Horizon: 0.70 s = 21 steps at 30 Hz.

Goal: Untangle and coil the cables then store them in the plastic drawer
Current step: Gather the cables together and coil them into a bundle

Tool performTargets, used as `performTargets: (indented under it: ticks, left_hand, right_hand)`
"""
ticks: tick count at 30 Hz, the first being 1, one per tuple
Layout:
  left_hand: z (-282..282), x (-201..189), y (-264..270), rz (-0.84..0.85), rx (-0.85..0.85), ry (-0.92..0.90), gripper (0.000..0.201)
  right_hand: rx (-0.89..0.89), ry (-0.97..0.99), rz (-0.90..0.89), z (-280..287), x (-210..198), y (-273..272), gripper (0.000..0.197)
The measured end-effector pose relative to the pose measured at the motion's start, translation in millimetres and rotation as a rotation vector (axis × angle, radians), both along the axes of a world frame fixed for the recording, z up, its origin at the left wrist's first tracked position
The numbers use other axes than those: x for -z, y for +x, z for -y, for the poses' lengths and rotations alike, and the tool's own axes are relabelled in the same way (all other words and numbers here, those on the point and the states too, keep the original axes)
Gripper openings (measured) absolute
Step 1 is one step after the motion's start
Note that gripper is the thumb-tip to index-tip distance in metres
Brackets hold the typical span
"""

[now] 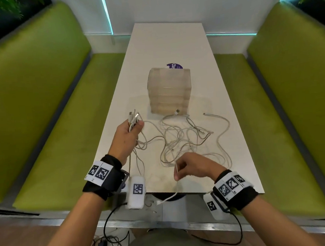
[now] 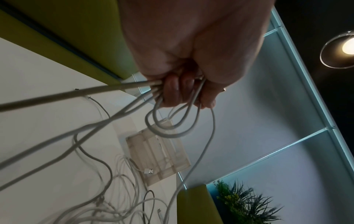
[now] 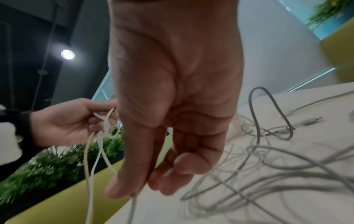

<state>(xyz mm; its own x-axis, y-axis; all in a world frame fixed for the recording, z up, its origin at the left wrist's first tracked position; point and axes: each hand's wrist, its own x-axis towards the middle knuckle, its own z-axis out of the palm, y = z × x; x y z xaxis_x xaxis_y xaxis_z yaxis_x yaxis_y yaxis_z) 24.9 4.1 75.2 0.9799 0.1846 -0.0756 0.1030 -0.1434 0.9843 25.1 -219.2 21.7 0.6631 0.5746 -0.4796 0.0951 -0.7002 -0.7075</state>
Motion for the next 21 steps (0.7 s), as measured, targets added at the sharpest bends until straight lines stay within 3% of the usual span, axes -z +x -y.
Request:
performTargets:
  ticks: [4,8,13,15,17,19,21]
  left_hand:
    - [1.3,3.0,-6.4,-0.066,0.117,0.023,0.020]
    - [4.5,5.4,-13.3,-0.123,0.218,0.079,0.017]
    - [8.0,5.2,-17.3,-0.153,0.343,0.141,0.017]
    - [10.1,5.0,-18.4,-0.161,0.390,0.175,0.019]
    - [12.9,4.7,-18.9,-0.164,0.430,0.185,0.021]
    - [14.6,5.1,-19.7,-0.163,0.464,0.191,0.024]
    - [14.8,4.3,-21.0,-0.180,0.474,0.197,0.022]
  right_hand:
    - [-0.042,-0.132,-0.015,-5.8,15.4,-12.4,0.017]
    - [-0.078,-0.280,0.025,-0.5,7.4,-8.6,0.053]
    - [0.051,-0.087,0.150,7.0,-21.6,6.9,0.089]
    - [0.140,0.120,0.188,4.0,-33.5,7.6,0.081]
    - [0.203,0.298,0.176,-3.6,-40.2,4.5,0.051]
    - [0.227,0.362,0.174,-12.4,-40.2,-0.6,0.017]
    - [0.201,0.360,0.154,-15.5,-37.8,-4.4,0.005]
